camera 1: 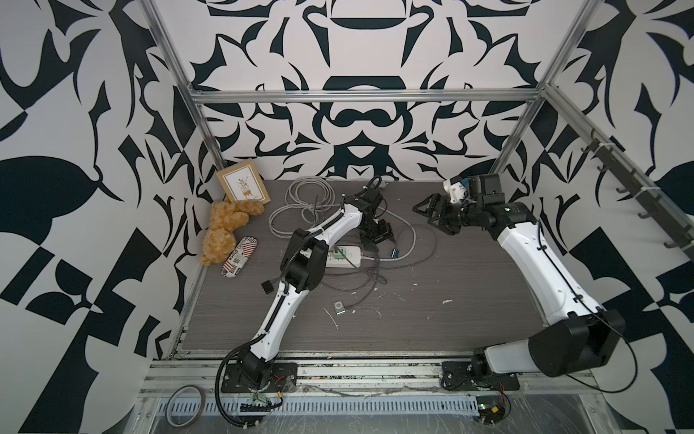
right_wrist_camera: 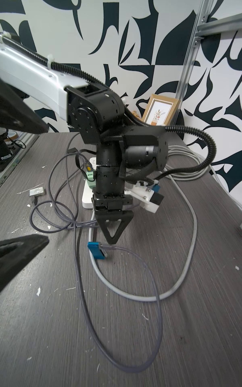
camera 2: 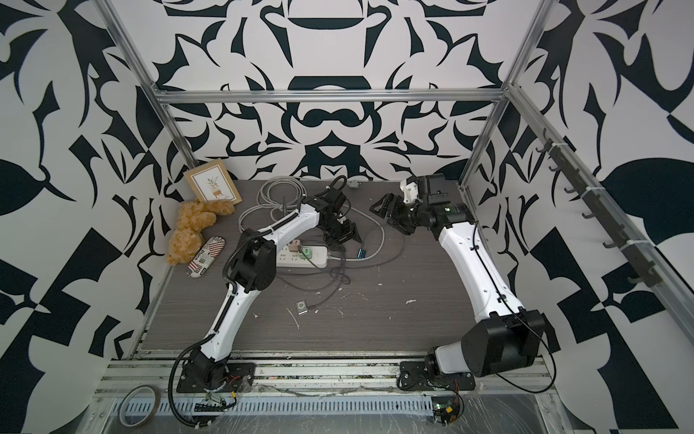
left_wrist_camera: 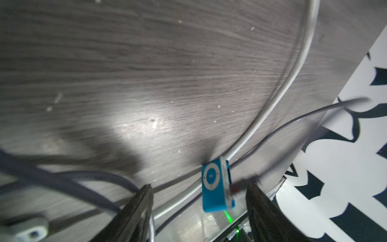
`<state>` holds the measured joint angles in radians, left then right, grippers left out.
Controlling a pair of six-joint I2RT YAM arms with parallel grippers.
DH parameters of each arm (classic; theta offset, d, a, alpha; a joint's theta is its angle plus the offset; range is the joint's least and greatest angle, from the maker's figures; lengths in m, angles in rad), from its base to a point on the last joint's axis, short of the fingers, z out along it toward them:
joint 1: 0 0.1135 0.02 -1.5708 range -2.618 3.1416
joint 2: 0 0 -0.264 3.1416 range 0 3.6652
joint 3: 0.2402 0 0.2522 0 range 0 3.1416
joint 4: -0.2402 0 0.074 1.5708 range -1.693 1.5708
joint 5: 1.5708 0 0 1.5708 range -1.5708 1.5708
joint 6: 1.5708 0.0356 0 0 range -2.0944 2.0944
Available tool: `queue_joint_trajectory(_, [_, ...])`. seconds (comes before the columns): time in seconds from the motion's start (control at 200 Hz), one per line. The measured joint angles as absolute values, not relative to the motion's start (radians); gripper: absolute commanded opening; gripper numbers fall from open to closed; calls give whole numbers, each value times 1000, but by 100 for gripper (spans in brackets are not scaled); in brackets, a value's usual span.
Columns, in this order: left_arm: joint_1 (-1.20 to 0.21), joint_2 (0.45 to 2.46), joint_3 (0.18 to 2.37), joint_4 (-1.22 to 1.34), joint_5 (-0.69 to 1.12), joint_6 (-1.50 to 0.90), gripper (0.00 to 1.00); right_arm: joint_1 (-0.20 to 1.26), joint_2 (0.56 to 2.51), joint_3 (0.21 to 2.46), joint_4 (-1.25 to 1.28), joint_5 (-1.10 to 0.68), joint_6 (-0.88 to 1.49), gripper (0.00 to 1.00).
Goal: Charge mp3
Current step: Place the MP3 player at the center of the board, then reset both arms
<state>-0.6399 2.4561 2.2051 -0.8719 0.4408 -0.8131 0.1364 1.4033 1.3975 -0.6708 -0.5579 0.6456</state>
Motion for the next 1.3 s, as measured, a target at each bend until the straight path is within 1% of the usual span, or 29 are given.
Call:
queue_joint_trajectory(0.03, [-640, 2436, 2196, -862, 435, -813, 84, 123, 1399, 1377, -656, -557, 640, 81])
queue_joint_trajectory(0.055, [-638, 2411, 2178, -846, 428, -813, 84, 111, 1394, 1357, -644, -555, 633, 83])
queue_joint_trajectory(0.065, [-638, 2402, 2171, -843, 424, -810, 88, 106, 1393, 1351, -640, -554, 634, 83])
queue_joint_trajectory(0.08, [-636, 2381, 2153, -830, 419, -812, 89, 97, 1390, 1338, -630, -556, 628, 85])
queue_joint_trajectory(0.195, [-619, 2147, 1966, -756, 368, -805, 93, 23, 1369, 1241, -565, -550, 614, 88])
queue_joint_trajectory(0.295, [-555, 1876, 1757, -659, 329, -782, 95, -26, 1362, 1182, -493, -522, 583, 92])
queue_joint_trajectory(0.33, [-514, 1765, 1667, -619, 301, -765, 100, -35, 1356, 1157, -462, -500, 565, 93])
queue_joint_trajectory(0.39, [-432, 1591, 1511, -546, 246, -739, 99, -44, 1335, 1092, -385, -448, 525, 94])
queue_joint_trajectory(0.475, [-264, 1341, 1270, -427, 147, -688, 99, -49, 1286, 947, -238, -356, 459, 94])
queue_joint_trajectory(0.53, [-146, 1231, 1134, -354, 75, -646, 99, -51, 1262, 842, -125, -294, 413, 94])
queue_joint_trajectory(0.575, [-64, 1179, 1039, -292, 30, -612, 99, -51, 1258, 760, -31, -247, 374, 94])
queue_joint_trajectory(0.615, [-5, 1159, 968, -236, 0, -581, 99, -51, 1265, 695, 49, -202, 344, 95])
queue_joint_trajectory(0.665, [59, 1170, 876, -143, -33, -532, 99, -51, 1285, 614, 149, -137, 303, 99])
queue_joint_trajectory(0.75, [106, 1252, 727, 21, -68, -447, 99, -52, 1326, 499, 316, -63, 247, 99])
queue_joint_trajectory(0.83, [106, 1320, 604, 131, -73, -385, 99, -53, 1357, 452, 386, -30, 204, 99])
queue_joint_trajectory(0.92, [105, 1342, 502, 250, -71, -332, 99, -53, 1359, 426, 499, -15, 164, 99])
queue_joint_trajectory(1.11, [102, 1341, 473, 463, -13, -219, 99, -50, 1288, 373, 643, -21, 114, 99])
queue_joint_trajectory(1.215, [70, 1323, 349, 664, -9, -179, 99, -48, 1235, 276, 708, -13, 91, 100])
queue_joint_trajectory(1.3, [45, 1375, 297, 731, 2, -149, 99, -48, 1271, 243, 728, -10, 74, 100])
